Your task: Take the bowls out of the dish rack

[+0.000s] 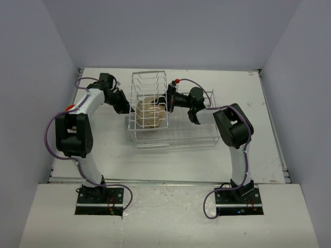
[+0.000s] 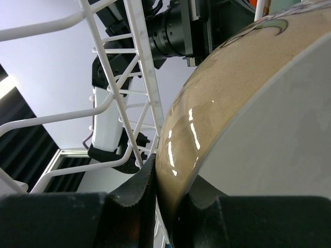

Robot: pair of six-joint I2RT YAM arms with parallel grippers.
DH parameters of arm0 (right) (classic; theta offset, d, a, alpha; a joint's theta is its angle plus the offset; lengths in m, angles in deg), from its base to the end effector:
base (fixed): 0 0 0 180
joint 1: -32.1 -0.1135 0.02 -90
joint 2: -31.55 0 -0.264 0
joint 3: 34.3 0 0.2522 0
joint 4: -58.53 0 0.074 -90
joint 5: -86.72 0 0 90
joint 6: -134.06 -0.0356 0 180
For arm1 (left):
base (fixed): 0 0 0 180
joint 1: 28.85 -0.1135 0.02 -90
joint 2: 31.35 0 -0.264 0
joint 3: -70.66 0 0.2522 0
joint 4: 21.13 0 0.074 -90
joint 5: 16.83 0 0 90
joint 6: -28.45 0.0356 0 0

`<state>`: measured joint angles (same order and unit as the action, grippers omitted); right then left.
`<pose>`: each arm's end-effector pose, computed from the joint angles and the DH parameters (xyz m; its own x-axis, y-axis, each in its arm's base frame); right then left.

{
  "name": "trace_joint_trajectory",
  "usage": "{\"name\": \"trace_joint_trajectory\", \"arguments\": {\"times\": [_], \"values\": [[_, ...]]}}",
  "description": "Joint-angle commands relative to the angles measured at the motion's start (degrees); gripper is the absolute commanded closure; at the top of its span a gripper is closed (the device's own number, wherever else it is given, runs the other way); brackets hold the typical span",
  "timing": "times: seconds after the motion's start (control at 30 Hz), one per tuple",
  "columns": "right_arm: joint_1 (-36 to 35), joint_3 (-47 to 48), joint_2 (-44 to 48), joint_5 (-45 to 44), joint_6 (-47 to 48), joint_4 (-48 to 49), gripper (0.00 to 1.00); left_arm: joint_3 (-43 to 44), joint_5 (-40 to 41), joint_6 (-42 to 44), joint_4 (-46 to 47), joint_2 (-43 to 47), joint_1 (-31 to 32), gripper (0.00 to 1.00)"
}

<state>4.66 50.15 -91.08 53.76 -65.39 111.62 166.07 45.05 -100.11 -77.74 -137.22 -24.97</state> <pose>0.3863 0.2343 0.2040 -0.9910 0.0635 0.1182 0.1078 -0.1482 0.9831 0.3793 -0.0425 0.2246 -0.8699 -0.4920 -0.0341 -0.3828 0.7172 -0.5823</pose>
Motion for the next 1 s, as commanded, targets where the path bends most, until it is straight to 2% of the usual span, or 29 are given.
{"name": "trace_joint_trajectory", "arguments": {"times": [0.0,0.27,0.4,0.53,0.67,0.93,0.97], "values": [[0.5,5.3,6.3,-5.4,-6.1,28.1,1.0,-0.5,-2.5,-0.5,1.8,1.5,-0.3,1.0],[0.9,10.2,7.0,-5.1,-7.2,27.1,1.0,-0.7,-2.7,-0.6,1.9,1.7,-0.4,1.0],[2.1,6.0,10.0,-2.5,-2.3,22.0,1.0,-0.8,-2.8,-0.6,1.9,1.8,-0.4,1.0],[2.7,2.7,10.0,-1.1,-1.5,22.0,1.0,-1.1,-3.1,-0.7,2.1,1.6,-0.4,1.0],[2.9,0.9,10.0,-0.2,-0.2,21.7,1.0,-1.0,-3.1,-0.8,2.1,1.7,-0.4,1.0],[2.9,-0.5,13.2,2.7,7.6,13.0,1.0,-1.5,-2.9,-0.5,2.0,2.0,-0.5,1.0],[2.9,-0.1,12.6,2.6,6.2,16.3,1.0,-1.4,-2.9,-0.5,2.1,2.1,-0.5,1.0]]}}
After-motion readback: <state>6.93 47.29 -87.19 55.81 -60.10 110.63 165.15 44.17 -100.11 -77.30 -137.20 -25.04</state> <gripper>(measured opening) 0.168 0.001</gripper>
